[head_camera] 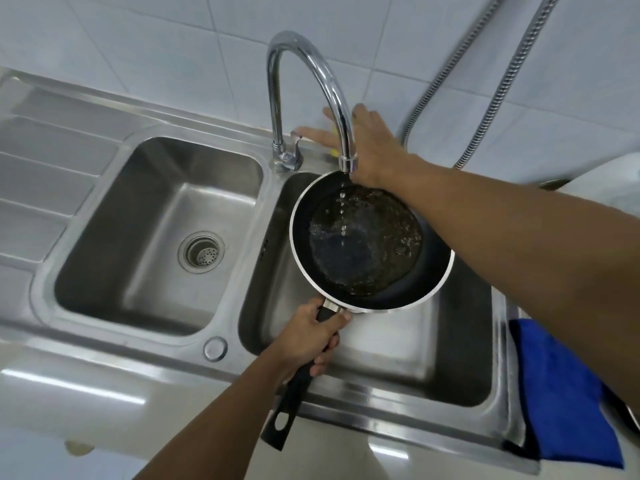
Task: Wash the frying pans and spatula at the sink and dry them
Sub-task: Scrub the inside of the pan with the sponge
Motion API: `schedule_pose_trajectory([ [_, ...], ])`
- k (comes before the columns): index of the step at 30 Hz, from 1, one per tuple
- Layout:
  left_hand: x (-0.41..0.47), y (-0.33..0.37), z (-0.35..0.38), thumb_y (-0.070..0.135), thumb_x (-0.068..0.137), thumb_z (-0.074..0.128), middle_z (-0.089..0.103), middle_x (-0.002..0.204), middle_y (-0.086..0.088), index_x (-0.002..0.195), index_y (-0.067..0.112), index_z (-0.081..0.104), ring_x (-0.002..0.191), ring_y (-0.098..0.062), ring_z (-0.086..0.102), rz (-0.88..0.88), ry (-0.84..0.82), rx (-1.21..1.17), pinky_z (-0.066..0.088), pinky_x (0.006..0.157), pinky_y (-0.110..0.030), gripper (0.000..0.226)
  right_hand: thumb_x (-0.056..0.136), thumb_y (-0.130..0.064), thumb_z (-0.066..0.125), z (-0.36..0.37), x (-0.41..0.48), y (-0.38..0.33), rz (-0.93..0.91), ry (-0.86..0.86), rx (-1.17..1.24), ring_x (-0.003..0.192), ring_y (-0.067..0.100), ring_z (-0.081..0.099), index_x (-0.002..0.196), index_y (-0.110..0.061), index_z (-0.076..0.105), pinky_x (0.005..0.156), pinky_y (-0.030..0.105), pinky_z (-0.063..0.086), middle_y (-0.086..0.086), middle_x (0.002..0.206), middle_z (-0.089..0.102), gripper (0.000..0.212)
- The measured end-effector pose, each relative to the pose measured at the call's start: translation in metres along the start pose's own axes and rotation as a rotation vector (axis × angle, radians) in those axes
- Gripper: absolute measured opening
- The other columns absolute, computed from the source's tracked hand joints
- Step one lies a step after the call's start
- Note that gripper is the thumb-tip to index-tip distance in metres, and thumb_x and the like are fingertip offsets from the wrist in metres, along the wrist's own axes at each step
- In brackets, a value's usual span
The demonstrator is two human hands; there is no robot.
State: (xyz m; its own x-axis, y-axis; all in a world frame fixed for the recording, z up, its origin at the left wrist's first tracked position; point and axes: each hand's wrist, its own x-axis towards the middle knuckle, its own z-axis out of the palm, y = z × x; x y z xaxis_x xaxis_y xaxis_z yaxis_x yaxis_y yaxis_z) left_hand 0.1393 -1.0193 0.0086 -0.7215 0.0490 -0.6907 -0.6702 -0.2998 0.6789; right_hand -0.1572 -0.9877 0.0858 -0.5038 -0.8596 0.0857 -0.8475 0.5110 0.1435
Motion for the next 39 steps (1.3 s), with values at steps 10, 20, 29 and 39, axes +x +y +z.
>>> schedule_pose_trajectory([
  [10, -0.007, 0.004, 0.001, 0.028, 0.104, 0.060, 0.046, 0.062, -0.004, 0.118, 0.015, 0.050, 0.038, -0.015, 0.031, 0.003, 0.058, 0.046, 0.030, 0.036, -0.020, 0.022, 0.094, -0.021, 0.068, 0.037, -0.116, -0.060, 0.241, -0.049, 0.821, 0.139, 0.022, 0.043, 0.140, -0.018, 0.060, 0.120, 0.032, 0.028, 0.008, 0.152, 0.045, 0.047],
  [20, -0.021, 0.018, 0.009, 0.027, 0.106, 0.056, 0.044, 0.059, -0.002, 0.101, 0.014, 0.046, 0.037, -0.014, 0.030, -0.011, 0.092, 0.013, 0.028, 0.036, -0.019, 0.017, 0.068, 0.000, 0.079, 0.010, -0.195, -0.036, 0.233, -0.313, 0.752, 0.094, 0.015, 0.063, 0.079, -0.014, 0.083, 0.085, -0.002, 0.030, 0.005, 0.106, 0.071, 0.017],
  [29, -0.036, 0.010, 0.016, 0.029, 0.106, 0.057, 0.047, 0.063, -0.005, 0.113, 0.007, 0.048, 0.040, -0.016, 0.033, 0.011, 0.026, 0.115, 0.032, 0.036, -0.022, 0.025, 0.088, -0.021, 0.074, 0.020, -0.165, 0.015, 0.538, -0.267, 0.396, 0.117, 0.031, 0.049, 0.112, -0.015, 0.066, 0.101, 0.040, 0.043, 0.010, 0.126, 0.047, 0.026],
  [39, -0.032, 0.008, 0.018, 0.029, 0.107, 0.055, 0.048, 0.063, -0.007, 0.117, 0.011, 0.051, 0.039, -0.017, 0.033, 0.039, 0.052, 0.171, 0.031, 0.036, -0.023, 0.022, 0.088, -0.030, 0.076, 0.022, -0.119, -0.063, 0.221, -0.226, 0.817, 0.119, 0.021, 0.049, 0.126, -0.024, 0.060, 0.103, 0.036, 0.040, 0.001, 0.129, 0.044, 0.042],
])
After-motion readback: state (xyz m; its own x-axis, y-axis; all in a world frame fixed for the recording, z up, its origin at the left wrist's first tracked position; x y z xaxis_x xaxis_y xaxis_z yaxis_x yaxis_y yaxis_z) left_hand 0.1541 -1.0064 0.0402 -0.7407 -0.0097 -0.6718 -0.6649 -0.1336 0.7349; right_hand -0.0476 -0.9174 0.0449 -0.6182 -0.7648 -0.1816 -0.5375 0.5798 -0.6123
